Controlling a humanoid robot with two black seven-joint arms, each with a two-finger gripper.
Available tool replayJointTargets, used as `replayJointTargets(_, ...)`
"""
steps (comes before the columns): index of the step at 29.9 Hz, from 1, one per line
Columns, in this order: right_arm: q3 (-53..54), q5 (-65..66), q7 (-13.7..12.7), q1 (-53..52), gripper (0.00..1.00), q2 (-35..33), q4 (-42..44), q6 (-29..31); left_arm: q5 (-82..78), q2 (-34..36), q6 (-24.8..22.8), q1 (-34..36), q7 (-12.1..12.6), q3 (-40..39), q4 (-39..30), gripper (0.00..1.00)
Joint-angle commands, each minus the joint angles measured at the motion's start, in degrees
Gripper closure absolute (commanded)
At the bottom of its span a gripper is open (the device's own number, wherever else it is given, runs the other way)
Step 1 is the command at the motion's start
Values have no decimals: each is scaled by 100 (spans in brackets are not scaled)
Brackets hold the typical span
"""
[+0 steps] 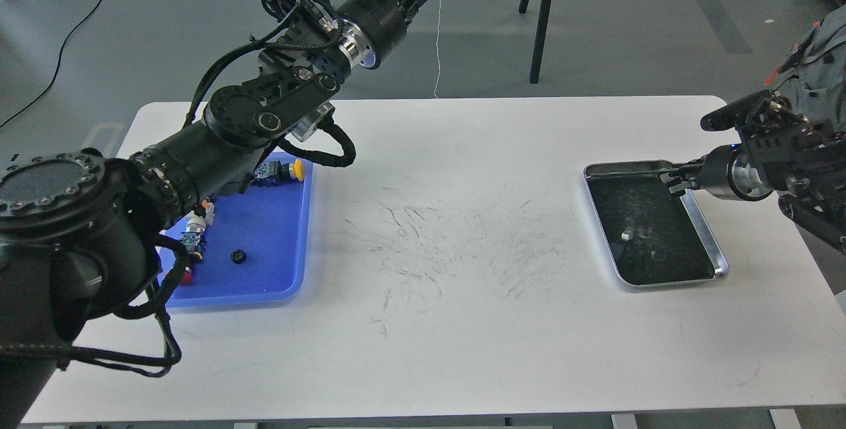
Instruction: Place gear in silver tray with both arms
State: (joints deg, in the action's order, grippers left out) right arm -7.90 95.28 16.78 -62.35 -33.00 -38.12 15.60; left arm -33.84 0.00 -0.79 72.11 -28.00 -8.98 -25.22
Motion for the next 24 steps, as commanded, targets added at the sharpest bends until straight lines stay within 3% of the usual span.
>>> replayJointTargets(1,-1,-114,1,144,88,188,155,-92,0,0,0,-4,0,-7,0,1)
replayJointTargets(8,-9,-237,1,259,88,654,481,-110,0,0,0,-13,0,-7,0,1)
replayJointTargets(24,-97,-237,1,268,85,715,753,-224,0,0,9,-110,0,-16,0,1)
